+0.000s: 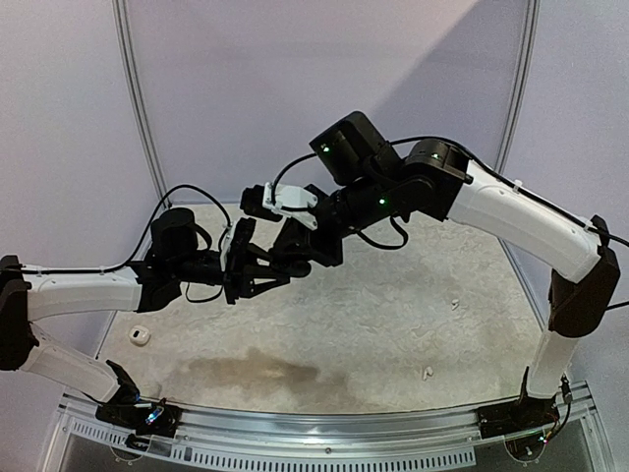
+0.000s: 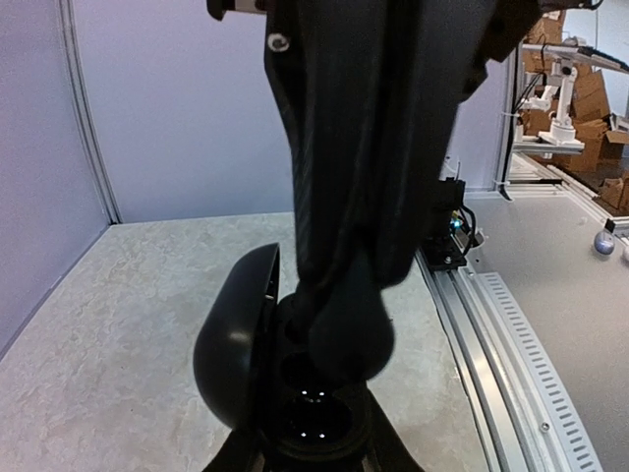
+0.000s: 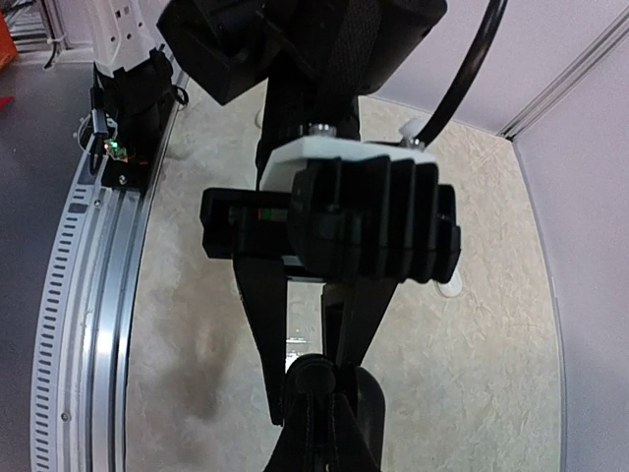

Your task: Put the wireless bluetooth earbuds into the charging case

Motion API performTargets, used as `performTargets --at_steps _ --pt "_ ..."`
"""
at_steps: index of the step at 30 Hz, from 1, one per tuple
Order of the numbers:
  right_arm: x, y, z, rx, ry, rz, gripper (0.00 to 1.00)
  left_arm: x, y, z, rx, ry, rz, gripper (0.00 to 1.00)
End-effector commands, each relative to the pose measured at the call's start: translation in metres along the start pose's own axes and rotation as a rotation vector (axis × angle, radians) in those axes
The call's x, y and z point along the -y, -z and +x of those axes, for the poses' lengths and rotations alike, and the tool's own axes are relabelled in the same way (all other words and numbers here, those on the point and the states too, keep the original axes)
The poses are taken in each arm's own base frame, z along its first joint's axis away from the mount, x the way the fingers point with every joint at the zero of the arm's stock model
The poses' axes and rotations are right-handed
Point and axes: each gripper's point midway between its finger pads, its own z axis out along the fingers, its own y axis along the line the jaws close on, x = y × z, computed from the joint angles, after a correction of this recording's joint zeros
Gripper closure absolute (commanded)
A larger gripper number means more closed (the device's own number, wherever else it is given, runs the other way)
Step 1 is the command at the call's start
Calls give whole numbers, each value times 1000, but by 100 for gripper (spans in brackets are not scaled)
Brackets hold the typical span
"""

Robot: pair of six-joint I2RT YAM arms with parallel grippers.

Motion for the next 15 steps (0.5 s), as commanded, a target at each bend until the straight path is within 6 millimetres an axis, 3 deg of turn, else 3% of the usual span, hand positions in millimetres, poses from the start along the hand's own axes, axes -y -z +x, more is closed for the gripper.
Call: performTargets --at_steps 1,7,15 --pt "-2 1 13 -62 37 7 100 6 -1 -9 11 -43 17 100" --pt "-2 -8 28 -128 71 8 100 6 -1 -9 6 -53 17 100" --pt "-2 -18 33 -162 111 8 100 3 -2 -10 8 -62 2 100"
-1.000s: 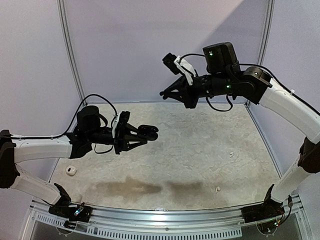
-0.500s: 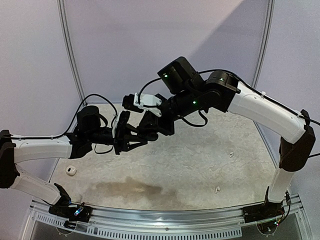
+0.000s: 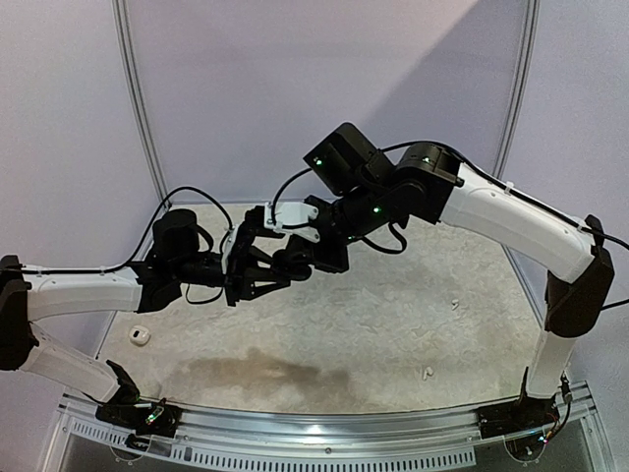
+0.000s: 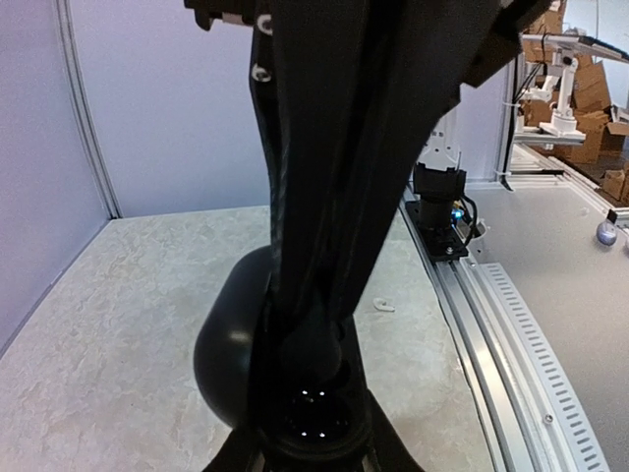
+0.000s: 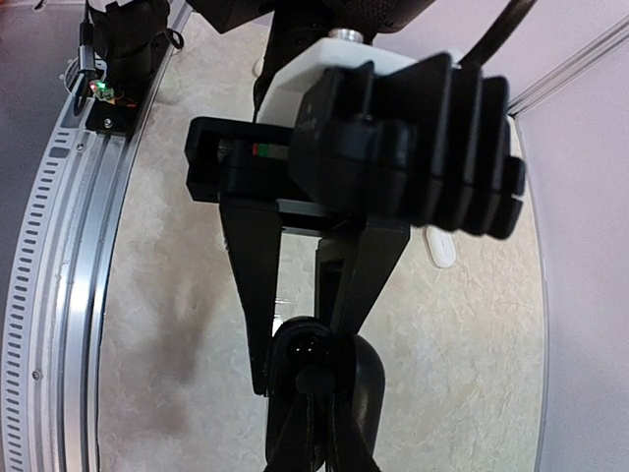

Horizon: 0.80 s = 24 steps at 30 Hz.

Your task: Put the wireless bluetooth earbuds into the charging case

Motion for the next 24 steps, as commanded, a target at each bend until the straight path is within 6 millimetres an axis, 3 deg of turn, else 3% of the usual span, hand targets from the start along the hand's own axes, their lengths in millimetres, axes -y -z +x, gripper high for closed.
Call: performTargets --at_steps 1,15,22,24 --pt "-2 -12 4 -40 29 -1 100 -1 -1 -14 23 -42 -9 100" --pt "-6 -26 5 -38 35 -34 100 -5 -1 -14 28 -40 -37 100" --pt "-9 -32 24 -124 37 -37 100 -6 -1 -13 27 -40 -41 100" --pt "-7 -35 26 -132 34 -29 93 -6 -1 -14 29 -41 -43 100"
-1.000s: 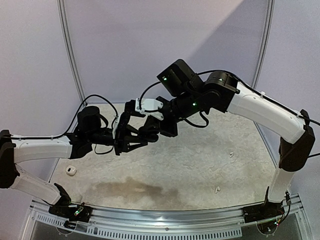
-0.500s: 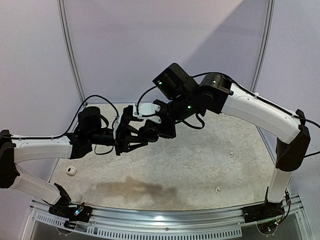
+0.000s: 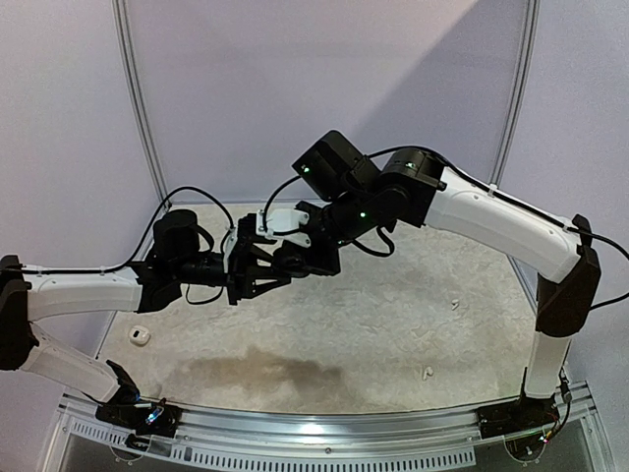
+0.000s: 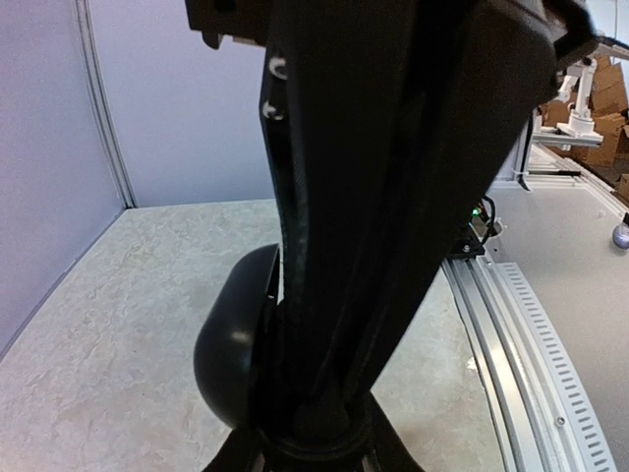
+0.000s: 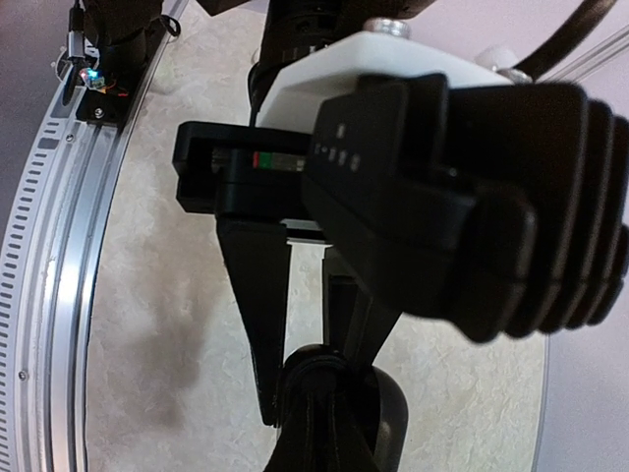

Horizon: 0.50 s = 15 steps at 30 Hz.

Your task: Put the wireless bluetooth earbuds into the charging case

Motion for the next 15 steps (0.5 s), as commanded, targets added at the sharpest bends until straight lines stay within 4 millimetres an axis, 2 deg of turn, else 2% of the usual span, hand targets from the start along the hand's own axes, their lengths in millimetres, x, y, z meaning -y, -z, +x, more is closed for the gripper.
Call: performTargets --at_steps 1,5,9,12,15 --pt "-9 -16 20 -97 3 -26 90 2 -1 -18 49 -51 8 100" --pt "-4 -13 13 -67 -6 -3 81 3 -1 -18 46 -48 9 100" --pt "3 -2 3 -31 -18 24 77 3 0 -15 35 -29 4 100" --pt "10 13 -15 38 -39 55 76 0 0 -10 19 6 -11 100" --pt "17 38 -38 145 -57 79 76 -3 1 -6 8 52 -33 100"
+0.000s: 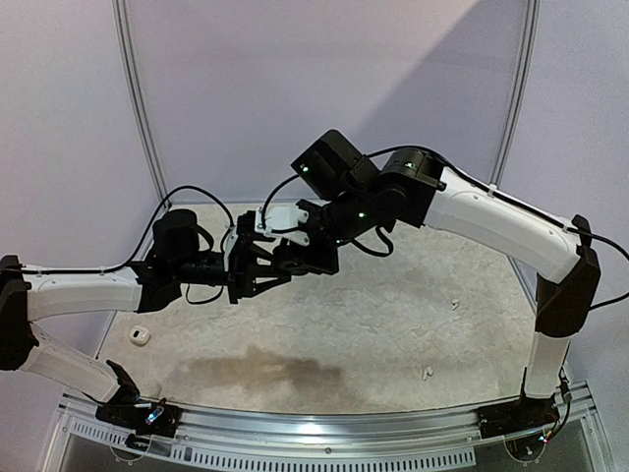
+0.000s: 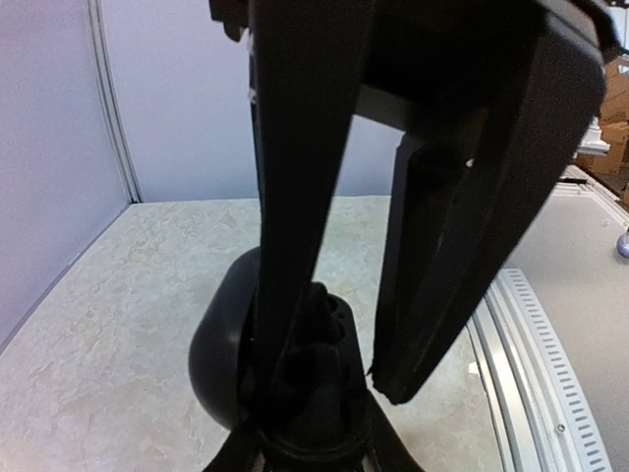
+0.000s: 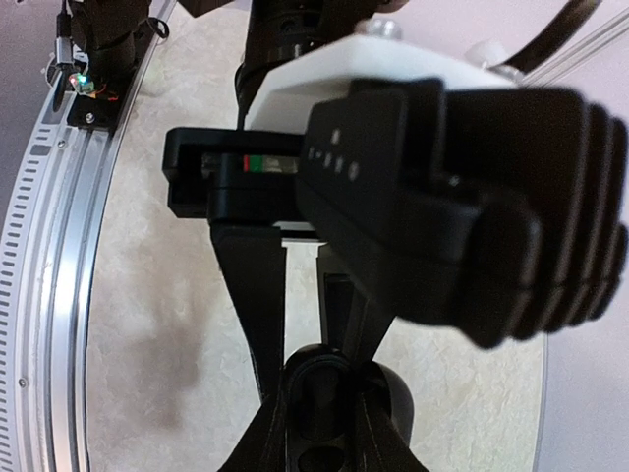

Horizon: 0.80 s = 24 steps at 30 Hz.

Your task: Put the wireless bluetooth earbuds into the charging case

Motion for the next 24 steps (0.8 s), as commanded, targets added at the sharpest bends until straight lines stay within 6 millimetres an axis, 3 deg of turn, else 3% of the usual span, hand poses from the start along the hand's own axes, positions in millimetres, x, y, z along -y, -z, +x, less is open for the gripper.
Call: performTargets --at_steps 1,5,8,11,15,17,21,24 --pt "15 45 -43 179 -38 62 76 -2 1 -5 5 51 -24 100" --pt "25 77 -63 302 -98 72 76 -6 3 0 -10 69 -56 100" --pt "34 84 -59 342 -189 76 75 -11 4 1 -18 52 -85 100" --pt "48 71 -40 311 -303 139 74 -13 4 0 -19 -4 -99 100" --pt "83 42 -8 235 -490 338 73 -13 5 -1 -24 -112 -108 100" --pt "86 21 2 197 -557 355 74 -17 5 -3 -27 -130 -129 100" --pt "64 -11 4 156 -580 302 74 -32 7 -5 -44 -114 -203 100" --pt "42 -15 11 83 -523 292 73 -43 9 -5 -51 -77 -248 100"
